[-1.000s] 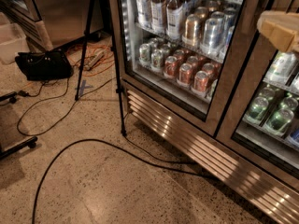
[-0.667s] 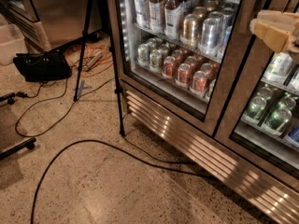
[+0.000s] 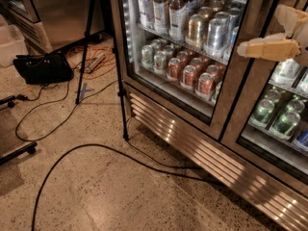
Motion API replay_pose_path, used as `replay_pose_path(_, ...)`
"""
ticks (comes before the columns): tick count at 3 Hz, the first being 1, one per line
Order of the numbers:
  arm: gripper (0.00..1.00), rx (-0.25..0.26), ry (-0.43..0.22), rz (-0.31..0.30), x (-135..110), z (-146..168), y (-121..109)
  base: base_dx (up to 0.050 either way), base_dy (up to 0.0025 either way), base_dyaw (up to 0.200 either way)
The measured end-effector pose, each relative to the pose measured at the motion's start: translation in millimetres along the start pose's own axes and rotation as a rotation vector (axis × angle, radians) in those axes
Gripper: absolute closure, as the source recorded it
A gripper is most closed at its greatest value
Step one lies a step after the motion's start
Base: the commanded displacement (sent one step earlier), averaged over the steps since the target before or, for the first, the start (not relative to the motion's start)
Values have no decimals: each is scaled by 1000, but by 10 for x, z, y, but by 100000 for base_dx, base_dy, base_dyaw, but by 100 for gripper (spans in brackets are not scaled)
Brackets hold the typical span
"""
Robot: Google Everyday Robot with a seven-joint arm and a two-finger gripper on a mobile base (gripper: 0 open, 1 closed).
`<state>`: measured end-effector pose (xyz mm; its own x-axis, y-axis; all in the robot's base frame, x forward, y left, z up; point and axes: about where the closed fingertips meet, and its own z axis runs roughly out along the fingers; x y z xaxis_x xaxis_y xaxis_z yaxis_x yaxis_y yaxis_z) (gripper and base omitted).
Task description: Open right fridge door
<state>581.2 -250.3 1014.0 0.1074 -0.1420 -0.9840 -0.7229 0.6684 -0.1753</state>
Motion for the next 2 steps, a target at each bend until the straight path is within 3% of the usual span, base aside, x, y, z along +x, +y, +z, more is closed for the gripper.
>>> replay_pose_path(2,0,-30,-24,2,9,109,-5,0,0,0)
